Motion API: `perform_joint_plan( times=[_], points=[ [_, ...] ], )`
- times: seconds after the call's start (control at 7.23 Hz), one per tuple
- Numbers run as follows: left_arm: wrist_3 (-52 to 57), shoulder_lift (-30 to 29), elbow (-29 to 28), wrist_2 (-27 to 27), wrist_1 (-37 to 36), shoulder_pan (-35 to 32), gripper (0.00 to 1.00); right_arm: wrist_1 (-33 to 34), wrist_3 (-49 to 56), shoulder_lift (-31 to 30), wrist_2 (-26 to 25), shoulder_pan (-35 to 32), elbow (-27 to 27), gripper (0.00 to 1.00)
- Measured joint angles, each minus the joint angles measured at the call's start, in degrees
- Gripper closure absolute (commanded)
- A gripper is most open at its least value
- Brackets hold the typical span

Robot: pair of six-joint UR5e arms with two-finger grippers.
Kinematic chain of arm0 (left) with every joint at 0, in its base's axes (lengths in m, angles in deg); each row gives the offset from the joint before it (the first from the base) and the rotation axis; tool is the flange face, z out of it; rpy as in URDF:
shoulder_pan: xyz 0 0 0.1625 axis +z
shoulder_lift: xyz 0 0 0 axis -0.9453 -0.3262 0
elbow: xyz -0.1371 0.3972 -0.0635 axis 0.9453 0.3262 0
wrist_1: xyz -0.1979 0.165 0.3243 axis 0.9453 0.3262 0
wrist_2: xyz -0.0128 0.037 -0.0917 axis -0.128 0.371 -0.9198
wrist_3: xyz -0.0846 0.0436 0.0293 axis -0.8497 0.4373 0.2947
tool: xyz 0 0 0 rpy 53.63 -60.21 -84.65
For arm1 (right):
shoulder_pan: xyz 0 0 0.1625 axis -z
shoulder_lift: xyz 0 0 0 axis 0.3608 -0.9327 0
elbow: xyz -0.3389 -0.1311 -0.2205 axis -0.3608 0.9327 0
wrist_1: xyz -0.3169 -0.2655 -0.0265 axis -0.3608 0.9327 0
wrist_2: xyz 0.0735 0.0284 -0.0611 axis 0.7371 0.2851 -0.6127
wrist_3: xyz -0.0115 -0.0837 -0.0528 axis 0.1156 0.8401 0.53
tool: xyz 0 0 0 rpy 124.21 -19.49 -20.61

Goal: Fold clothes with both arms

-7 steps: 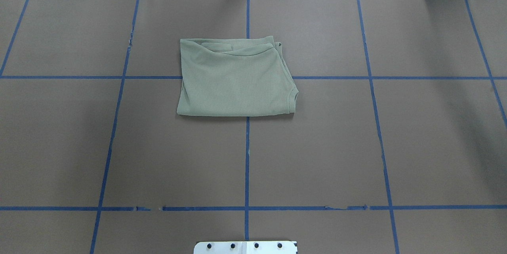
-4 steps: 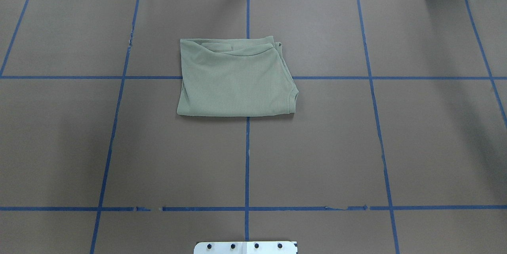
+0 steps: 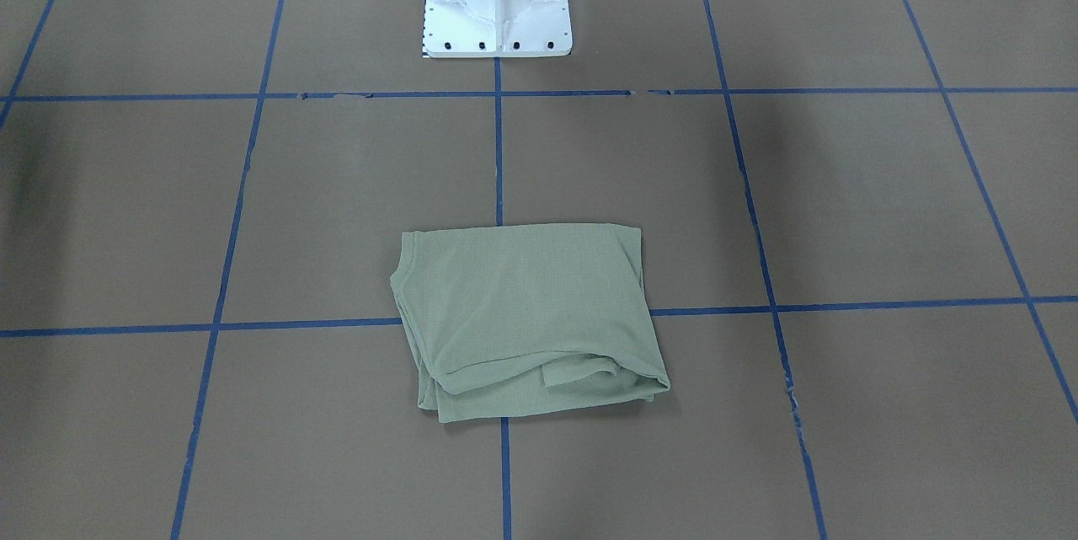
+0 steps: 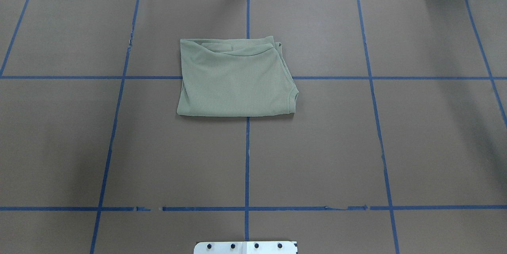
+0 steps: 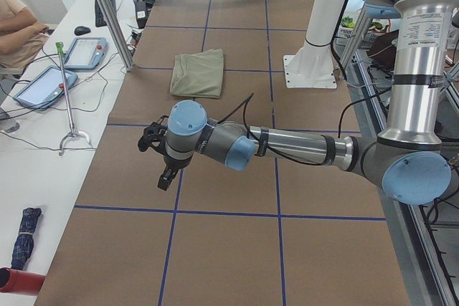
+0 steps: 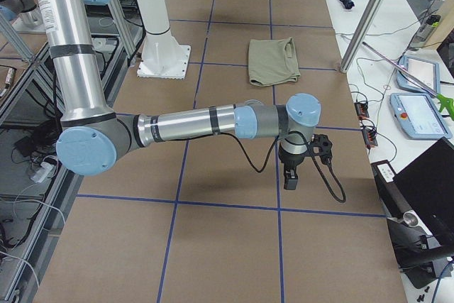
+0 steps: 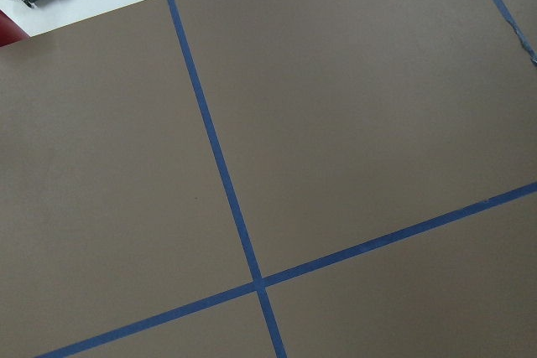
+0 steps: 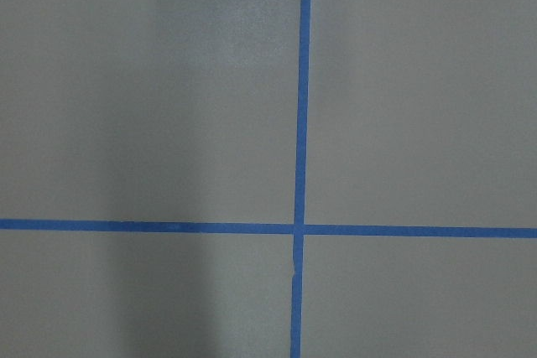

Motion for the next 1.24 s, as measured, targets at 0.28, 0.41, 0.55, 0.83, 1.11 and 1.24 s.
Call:
perform_joint_plan(
  times=[0.28, 0.41, 0.55, 0.83, 1.11, 1.24],
  points=[
    [-0.03, -0.23, 0.82, 0.15, -4.83, 0.14, 0.00, -0.07, -0.04, -0.58, -0.19, 0.03, 0.07, 0.00],
    [-0.05, -0.19, 1.67, 0.23, -8.83, 0.20, 0.00, -0.09, 0.01, -0.99, -0.19, 0.03, 0.07, 0.00],
    [-0.07, 0.09, 2.55, 0.29, -11.17, 0.18, 0.00, -0.10, 0.04, -1.36, -0.21, 0.04, 0.10, 0.00],
    [-0.04, 0.32, 3.21, 0.34, -12.65, 0.19, 0.00, -0.08, 0.05, -1.88, -0.21, 0.04, 0.15, 0.00],
    [-0.03, 0.29, 3.26, 0.56, -16.06, 0.34, 0.00, -0.40, 0.11, -2.51, -0.13, 0.07, 0.16, 0.00],
    [-0.03, 0.12, 3.69, 1.35, -18.51, 0.42, 0.00, -0.66, 0.13, -2.77, -0.09, 0.08, 0.14, 0.00]
  ],
)
